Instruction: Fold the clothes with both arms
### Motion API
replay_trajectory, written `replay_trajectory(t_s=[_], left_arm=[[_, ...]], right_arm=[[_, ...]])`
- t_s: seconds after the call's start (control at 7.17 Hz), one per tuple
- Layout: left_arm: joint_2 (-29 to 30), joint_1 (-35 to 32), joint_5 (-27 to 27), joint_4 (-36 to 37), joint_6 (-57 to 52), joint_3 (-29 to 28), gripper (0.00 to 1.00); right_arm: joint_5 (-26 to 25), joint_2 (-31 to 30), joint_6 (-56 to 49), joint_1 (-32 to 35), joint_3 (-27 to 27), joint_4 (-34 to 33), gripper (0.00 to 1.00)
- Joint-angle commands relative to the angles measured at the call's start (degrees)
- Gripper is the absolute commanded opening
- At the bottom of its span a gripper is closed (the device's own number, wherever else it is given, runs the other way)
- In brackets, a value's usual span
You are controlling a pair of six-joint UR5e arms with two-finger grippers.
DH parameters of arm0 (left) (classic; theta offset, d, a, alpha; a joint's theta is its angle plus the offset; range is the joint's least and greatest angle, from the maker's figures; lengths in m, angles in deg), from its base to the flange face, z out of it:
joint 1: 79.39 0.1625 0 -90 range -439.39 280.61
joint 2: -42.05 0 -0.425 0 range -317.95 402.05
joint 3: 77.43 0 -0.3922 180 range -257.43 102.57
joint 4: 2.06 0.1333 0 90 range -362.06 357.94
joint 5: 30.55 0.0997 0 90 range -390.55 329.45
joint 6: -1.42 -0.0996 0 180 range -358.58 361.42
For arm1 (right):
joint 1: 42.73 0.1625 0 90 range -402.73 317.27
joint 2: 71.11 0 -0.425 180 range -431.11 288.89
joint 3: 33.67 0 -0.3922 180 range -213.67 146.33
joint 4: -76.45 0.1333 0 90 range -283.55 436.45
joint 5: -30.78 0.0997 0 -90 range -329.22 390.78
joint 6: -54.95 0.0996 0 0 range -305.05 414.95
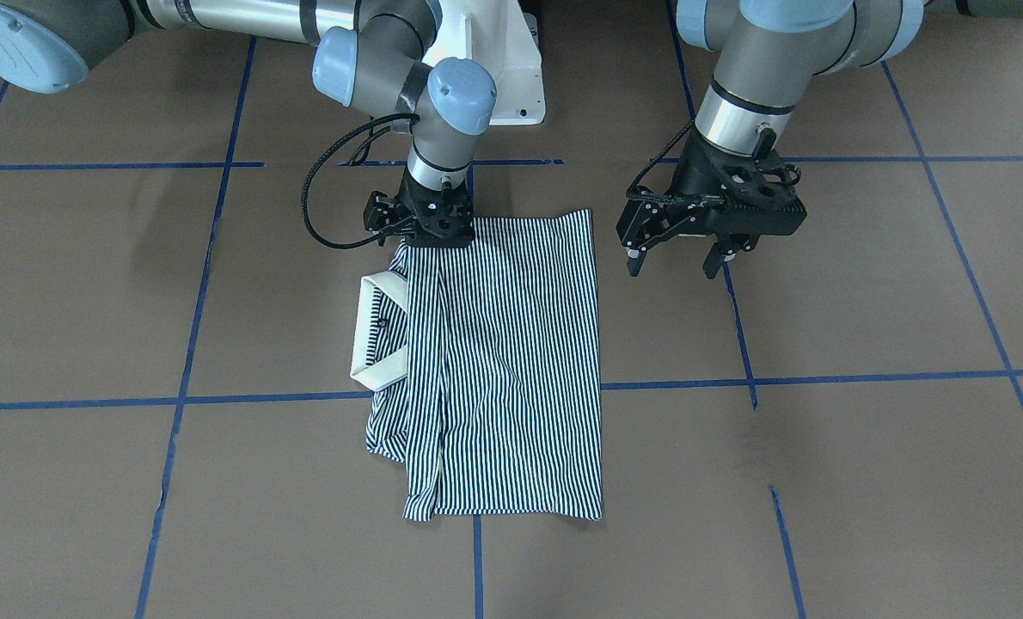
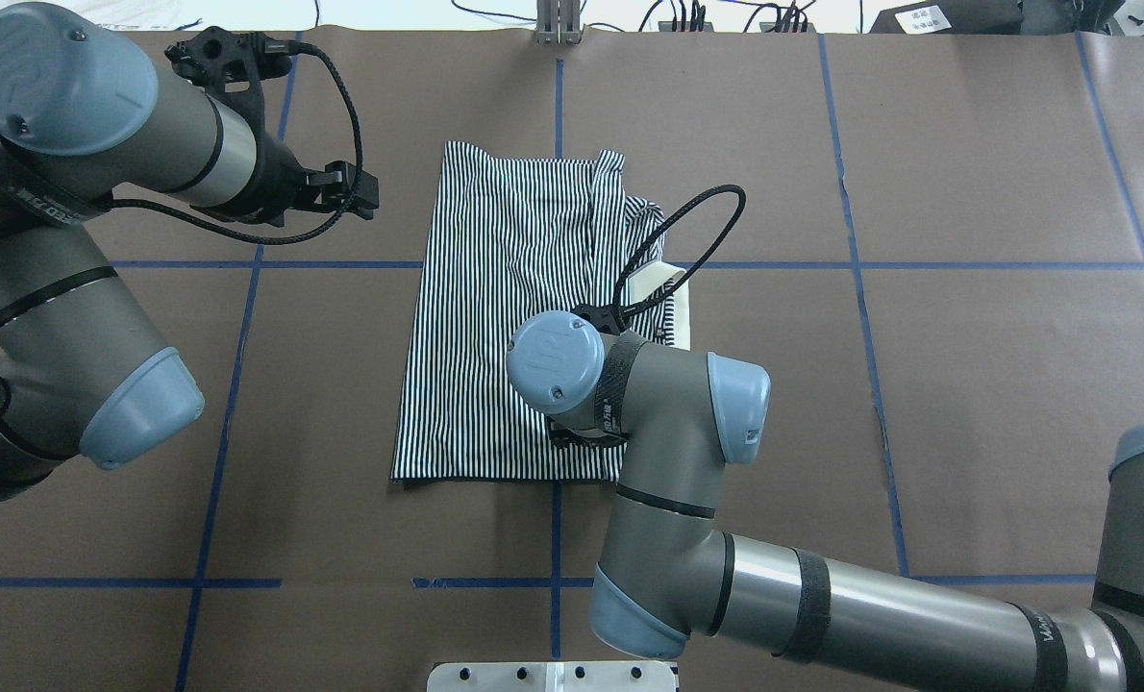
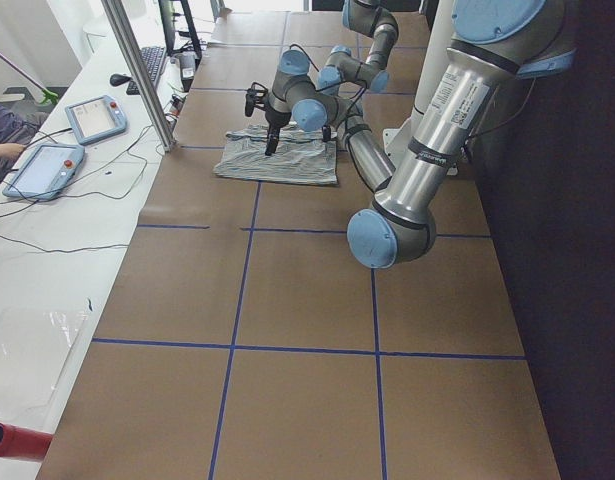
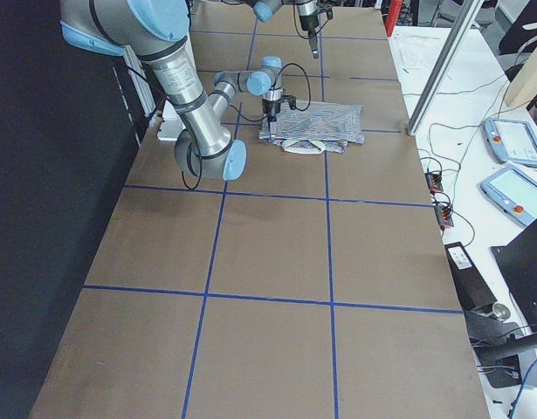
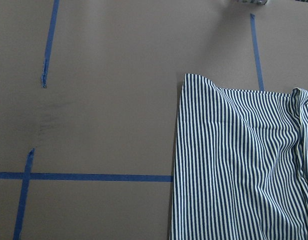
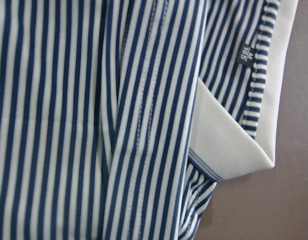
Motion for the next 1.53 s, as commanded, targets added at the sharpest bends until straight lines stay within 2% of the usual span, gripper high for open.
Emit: replay_trajectory(t_s=[0.0, 0.56, 1.12, 1.25, 1.39], left_arm=[[0.0, 0.0, 0.0, 0.0, 0.0, 0.2, 1.00], [0.1, 0.1, 0.1, -0.3, 0.0, -0.2, 1.00], [0.7, 0.2, 0.1, -0.3, 0.8, 0.2, 1.00], [0.8, 0.2, 0.1, -0.3, 1.0, 0.2, 1.00], [0.8, 0.3, 0.1, -0.3, 1.5, 0.3, 1.00]], right_arm=[[0.0, -0.1, -0.5, 0.0, -0.1, -1.2, 1.00], [-0.3, -0.1, -2.4, 0.3, -2.2, -7.1, 1.00], [-0.3, -3.2, -3.4, 2.6, -2.9, -7.5, 1.00], [-0.3, -4.8, -5.1, 3.8, -5.0, -9.3, 1.00], [-0.4, -7.5, -8.0, 4.4, -9.5, -12.4, 1.00]])
